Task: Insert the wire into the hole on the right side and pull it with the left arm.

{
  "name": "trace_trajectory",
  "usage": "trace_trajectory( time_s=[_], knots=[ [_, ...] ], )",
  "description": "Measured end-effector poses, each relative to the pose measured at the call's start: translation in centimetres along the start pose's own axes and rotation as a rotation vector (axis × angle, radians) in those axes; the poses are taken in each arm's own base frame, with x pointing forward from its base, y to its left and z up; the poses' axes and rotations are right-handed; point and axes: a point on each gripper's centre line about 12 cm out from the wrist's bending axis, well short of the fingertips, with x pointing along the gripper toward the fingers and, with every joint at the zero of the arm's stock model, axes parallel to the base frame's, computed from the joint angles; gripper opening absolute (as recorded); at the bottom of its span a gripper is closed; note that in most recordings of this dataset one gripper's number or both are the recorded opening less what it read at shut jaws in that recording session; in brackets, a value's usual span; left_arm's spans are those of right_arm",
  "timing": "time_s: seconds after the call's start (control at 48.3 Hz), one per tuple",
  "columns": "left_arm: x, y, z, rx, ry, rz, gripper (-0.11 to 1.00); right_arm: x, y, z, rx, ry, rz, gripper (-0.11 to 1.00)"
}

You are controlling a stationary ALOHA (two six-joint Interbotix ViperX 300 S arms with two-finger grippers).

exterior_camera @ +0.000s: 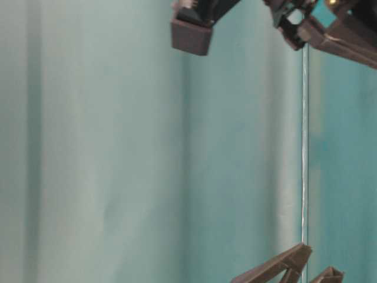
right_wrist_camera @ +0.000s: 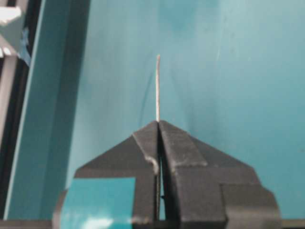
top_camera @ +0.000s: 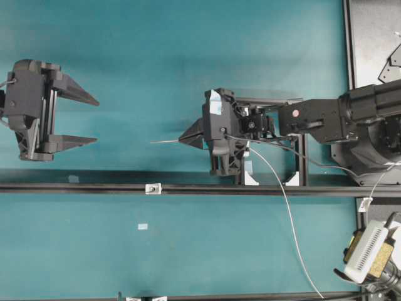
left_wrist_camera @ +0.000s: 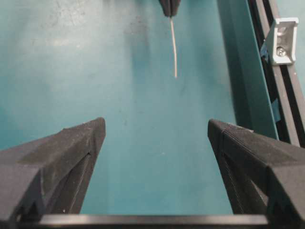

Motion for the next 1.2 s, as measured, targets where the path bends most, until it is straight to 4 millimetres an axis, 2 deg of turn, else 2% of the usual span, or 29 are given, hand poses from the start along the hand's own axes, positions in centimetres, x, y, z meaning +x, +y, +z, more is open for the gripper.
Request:
trace_trajectory(
  time_s=[0.766, 0.972, 1.2],
  knots=[
    [0.0, 0.0, 0.1, -0.028, -0.003, 0.001, 0.79, -4.5, 0.5, 3.7, 0.001, -0.079, 0.009, 0.02],
    [0.0, -0.5, 0.2, -0.028, -0.005, -0.014, 0.79, -4.6, 0.4, 3.1, 0.003, -0.067, 0.008, 0.02],
    [-0.2, -2.6, 0.4, 0.000, -0.031, -0.076, 0.79, -5.1, 1.3, 2.1, -0.011, -0.068, 0.034, 0.02]
  ],
)
